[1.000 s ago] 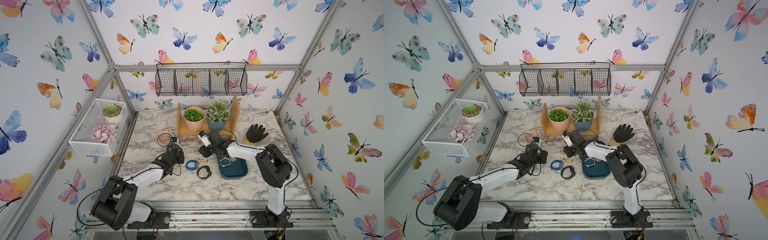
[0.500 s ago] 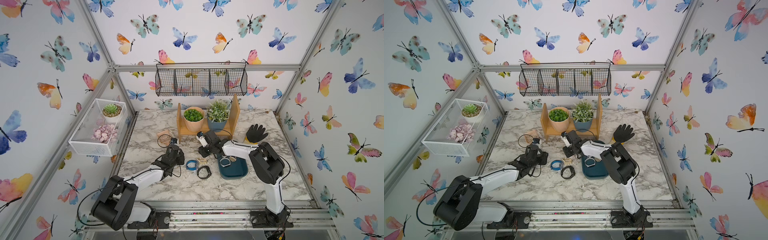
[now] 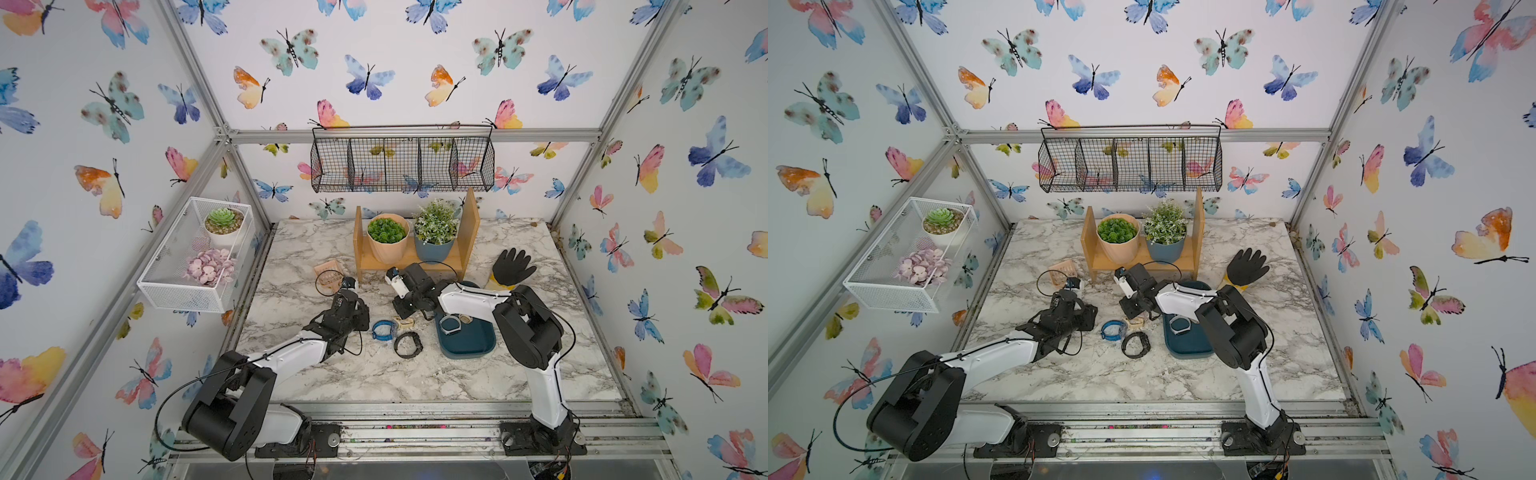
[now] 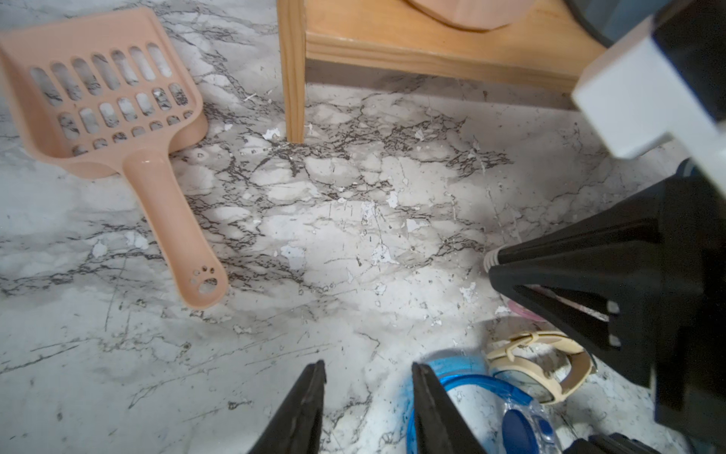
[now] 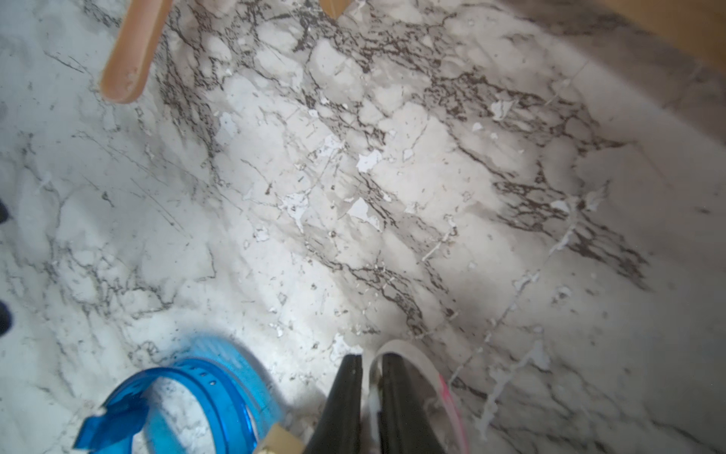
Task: Put the watch into the storage box
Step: Pick up the watch at the center of the board.
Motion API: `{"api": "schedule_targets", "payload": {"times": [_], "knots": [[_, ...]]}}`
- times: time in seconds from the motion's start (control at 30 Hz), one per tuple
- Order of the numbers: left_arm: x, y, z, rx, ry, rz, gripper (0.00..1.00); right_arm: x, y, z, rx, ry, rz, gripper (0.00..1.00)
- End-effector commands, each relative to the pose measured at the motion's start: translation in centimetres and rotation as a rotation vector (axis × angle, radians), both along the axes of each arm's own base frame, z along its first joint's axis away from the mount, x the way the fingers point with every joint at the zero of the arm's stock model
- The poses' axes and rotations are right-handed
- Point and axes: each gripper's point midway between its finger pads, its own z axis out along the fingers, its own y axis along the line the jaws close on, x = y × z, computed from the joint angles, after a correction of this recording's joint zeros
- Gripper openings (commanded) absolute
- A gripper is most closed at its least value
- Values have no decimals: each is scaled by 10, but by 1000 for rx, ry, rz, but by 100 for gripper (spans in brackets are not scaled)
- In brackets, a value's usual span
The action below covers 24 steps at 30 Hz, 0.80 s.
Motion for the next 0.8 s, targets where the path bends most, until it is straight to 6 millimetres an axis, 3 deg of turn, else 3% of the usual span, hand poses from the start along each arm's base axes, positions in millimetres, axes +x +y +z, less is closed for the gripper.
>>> {"api": "schedule_targets", "payload": {"times": [0.0, 0.23, 0.37, 0.53, 0.77], "knots": [[4, -5, 9, -25, -11, -11, 41, -10, 5, 15, 49, -5, 36, 13], [5, -10, 19, -47, -32, -33, 41, -19, 7, 63, 168, -81, 73, 12], [3, -19, 29, -49, -60, -76, 41, -19, -4, 95, 209, -166, 45, 10], [-2, -46, 51, -87, -127, -195, 38, -20, -34, 122, 190, -263, -23, 6], [-15, -98, 61, -112, -166, -370, 39, -15, -99, 119, 167, -245, -163, 3]]}}
